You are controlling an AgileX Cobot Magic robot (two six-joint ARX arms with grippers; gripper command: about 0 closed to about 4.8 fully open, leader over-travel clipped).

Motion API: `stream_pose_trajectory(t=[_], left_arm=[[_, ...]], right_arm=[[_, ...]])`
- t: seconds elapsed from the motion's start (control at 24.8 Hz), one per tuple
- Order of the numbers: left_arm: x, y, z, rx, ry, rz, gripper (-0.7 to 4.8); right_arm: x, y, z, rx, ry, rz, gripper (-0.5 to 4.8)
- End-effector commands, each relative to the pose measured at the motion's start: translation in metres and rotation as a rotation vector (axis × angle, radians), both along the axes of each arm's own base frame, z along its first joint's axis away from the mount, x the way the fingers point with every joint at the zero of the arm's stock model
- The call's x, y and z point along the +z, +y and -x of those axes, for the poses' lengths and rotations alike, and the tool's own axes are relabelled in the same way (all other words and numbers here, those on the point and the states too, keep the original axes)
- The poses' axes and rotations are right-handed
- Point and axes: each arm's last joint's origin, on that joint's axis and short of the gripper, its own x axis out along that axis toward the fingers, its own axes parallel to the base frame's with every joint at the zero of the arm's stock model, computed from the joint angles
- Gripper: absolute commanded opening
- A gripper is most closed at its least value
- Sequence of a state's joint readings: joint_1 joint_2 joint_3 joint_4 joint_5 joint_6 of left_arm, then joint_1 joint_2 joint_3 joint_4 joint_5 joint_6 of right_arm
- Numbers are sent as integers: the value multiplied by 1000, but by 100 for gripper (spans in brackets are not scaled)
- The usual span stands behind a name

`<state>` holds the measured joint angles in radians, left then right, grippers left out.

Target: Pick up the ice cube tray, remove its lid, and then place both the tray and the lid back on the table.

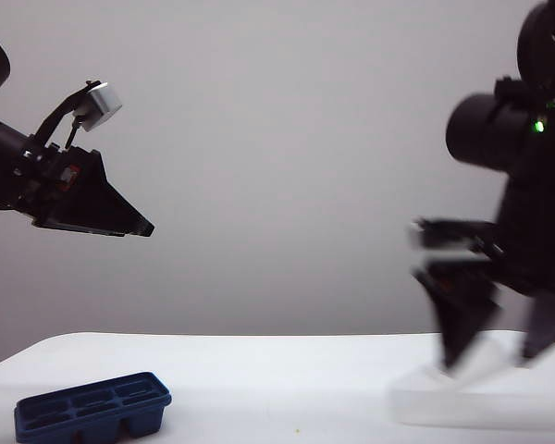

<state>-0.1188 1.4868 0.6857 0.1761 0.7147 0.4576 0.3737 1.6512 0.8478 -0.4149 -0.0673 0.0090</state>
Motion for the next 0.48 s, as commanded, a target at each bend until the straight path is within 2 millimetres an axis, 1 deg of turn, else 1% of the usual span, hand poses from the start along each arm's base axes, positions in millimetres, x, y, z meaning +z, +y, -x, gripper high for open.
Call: stream_pose_trajectory(t=[0.04,0.08,0.12,0.24,0.4,0.48], left_arm=[[3,0,0,-4,-13,7,479],[3,0,0,-5,-12,8,479],[3,0,0,-1,-3,12,479],[3,0,1,0,5,12,479],[4,0,1,-20,5,26,479],[7,0,2,-34,2,38,479]], right_arm=[[9,12,-7,46,0,-283,479],[10,13,-10,30,-7,-275,479],[12,11,-12,19,-11,-189,479],[13,8,-10,68,1,-45,479],[14,3,-13,51,-3,-51,479],[19,3,-13,53,-19,-61,479]])
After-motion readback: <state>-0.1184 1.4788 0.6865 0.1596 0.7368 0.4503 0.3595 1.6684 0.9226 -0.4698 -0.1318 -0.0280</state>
